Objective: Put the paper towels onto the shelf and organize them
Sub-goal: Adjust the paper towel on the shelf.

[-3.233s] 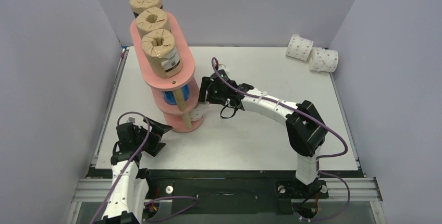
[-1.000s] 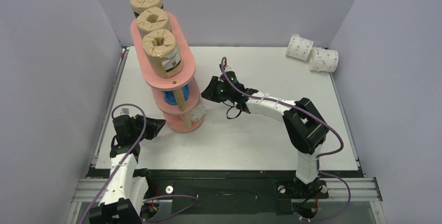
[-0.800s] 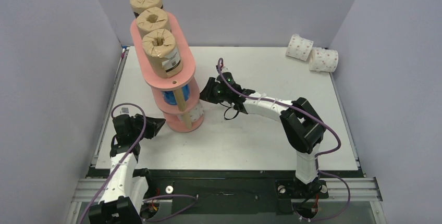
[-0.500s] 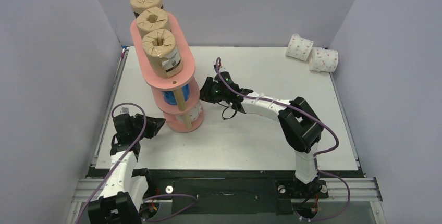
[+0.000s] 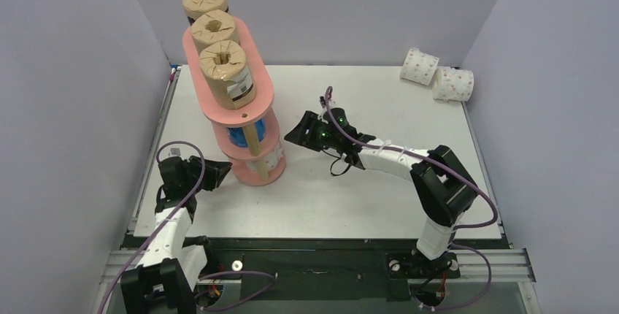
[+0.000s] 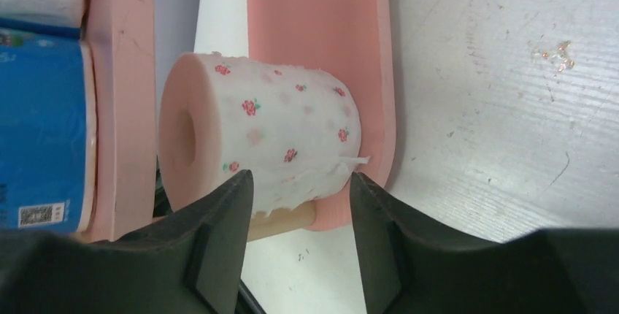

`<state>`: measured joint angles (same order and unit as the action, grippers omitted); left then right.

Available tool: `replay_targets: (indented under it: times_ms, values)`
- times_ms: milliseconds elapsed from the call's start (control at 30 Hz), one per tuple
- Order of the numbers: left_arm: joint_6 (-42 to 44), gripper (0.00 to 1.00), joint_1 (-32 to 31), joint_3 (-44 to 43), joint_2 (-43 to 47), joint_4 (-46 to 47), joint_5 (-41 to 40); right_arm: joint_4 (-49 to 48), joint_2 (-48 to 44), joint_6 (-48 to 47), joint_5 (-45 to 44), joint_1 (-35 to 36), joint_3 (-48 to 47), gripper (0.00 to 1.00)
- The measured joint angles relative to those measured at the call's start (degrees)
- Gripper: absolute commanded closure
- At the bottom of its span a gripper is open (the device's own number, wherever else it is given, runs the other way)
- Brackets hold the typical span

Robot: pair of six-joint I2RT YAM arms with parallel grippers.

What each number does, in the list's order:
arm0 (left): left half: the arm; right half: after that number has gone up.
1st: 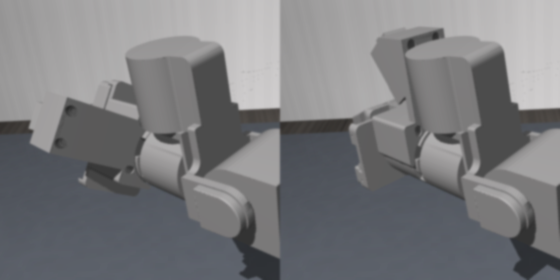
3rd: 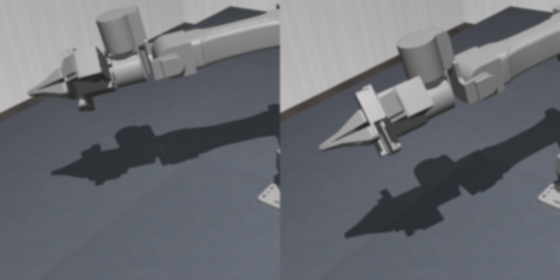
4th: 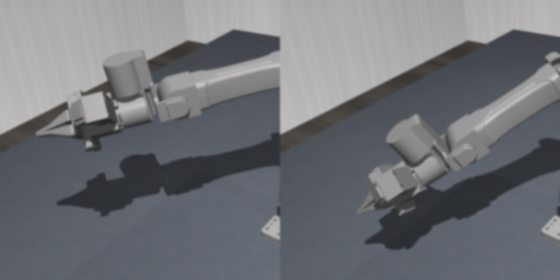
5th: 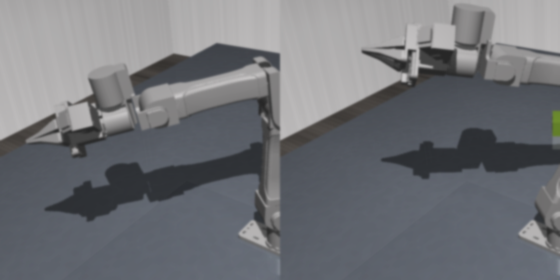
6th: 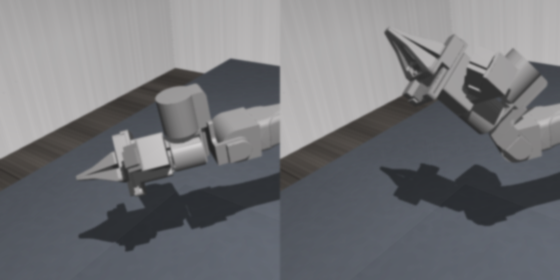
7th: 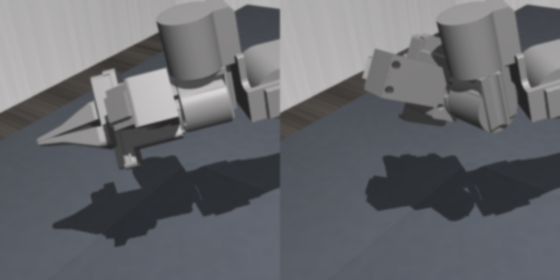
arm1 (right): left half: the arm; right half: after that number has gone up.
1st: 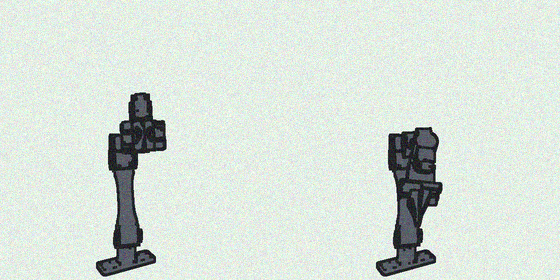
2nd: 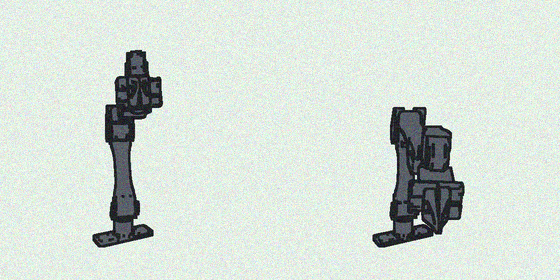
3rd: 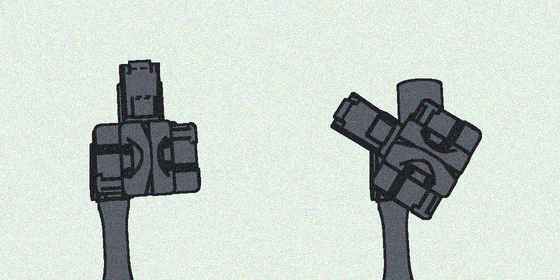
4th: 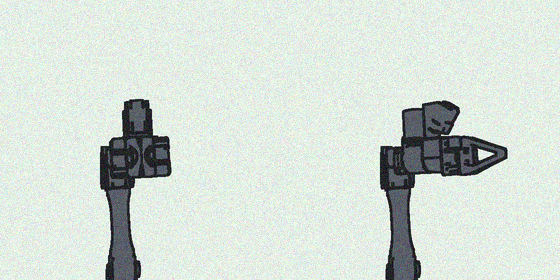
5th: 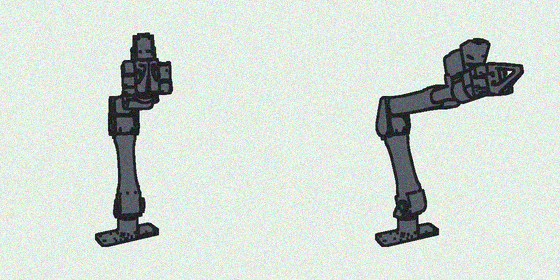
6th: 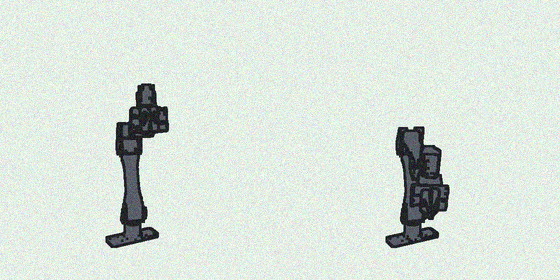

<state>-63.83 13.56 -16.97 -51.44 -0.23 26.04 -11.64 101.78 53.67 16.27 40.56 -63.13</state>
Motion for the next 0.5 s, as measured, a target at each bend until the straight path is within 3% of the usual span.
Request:
replay_targets:
  times_ms: [167, 500]
  values:
    - [-0.07, 0.72, -0.52, -0.24, -0.96, 0.98, 0.46, -5.92, -0.72, 2.40, 4.33, -0.87, 4.37, 0.40]
    - [-0.13, 0.65, -2.40, -2.03, -5.01, 2.80, 0.81, -8.66, 1.97, 4.17, 7.19, -0.22, 3.54, 0.41]
